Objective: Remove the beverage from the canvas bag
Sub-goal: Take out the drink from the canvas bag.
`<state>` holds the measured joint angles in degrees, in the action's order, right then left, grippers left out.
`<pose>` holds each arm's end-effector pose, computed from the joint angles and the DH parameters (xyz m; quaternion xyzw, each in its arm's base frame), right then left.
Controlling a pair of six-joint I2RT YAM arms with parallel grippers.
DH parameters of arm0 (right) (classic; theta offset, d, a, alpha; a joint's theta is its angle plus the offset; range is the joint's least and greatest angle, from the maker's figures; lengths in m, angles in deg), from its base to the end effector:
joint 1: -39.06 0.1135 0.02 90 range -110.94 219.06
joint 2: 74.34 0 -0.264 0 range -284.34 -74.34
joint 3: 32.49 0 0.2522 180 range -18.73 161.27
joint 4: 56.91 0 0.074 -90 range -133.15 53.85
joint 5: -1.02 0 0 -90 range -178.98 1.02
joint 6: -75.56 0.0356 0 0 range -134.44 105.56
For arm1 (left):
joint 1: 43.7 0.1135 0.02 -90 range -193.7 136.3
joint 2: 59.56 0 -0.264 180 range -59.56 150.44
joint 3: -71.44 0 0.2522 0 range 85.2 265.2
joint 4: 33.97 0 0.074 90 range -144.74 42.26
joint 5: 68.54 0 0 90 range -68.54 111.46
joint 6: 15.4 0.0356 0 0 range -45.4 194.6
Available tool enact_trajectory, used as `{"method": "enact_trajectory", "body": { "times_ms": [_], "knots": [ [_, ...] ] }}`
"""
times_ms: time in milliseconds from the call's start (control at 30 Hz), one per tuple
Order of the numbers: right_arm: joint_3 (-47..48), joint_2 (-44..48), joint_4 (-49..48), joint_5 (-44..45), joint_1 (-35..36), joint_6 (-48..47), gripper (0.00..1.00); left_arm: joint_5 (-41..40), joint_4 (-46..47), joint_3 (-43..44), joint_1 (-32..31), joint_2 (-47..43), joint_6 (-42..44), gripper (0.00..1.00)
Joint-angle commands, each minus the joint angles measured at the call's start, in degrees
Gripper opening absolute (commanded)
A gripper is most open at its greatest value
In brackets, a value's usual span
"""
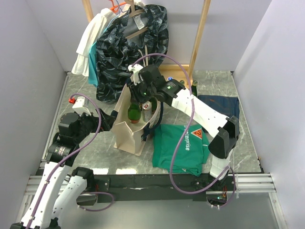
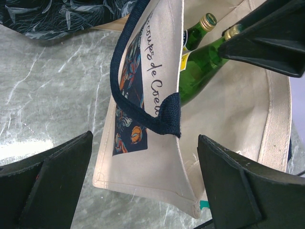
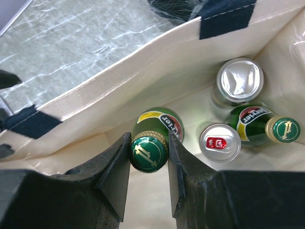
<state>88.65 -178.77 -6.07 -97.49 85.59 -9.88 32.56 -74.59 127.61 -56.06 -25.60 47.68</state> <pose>0.2836 0.3068 0.3804 -0.3480 0.8102 0.2606 0.3932 0.1332 -0.0362 0.3219 -0.0462 0.8080 -0.2695 0.5219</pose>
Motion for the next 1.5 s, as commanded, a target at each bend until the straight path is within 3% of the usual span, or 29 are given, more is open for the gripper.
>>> {"method": "enact_trajectory", "body": {
  "times_ms": [0,933,1467],
  "knots": [
    [5.92,7.13,-5.97,-2.82,0.76,-0.43,0.0,-0.63,1.63,0.3,-0.03,-0.64,-0.68,0.96],
    [15.41,9.15,-5.44,-2.56,1.55,-2.8,0.0,-0.37,1.63,0.3,-0.03,-0.99,-0.68,0.96],
    [12.78,13.63,-8.16,2.45,1.73,-4.03,0.0,-0.81,1.71,0.3,-0.03,-1.44,-0.68,0.96]
  ]
}}
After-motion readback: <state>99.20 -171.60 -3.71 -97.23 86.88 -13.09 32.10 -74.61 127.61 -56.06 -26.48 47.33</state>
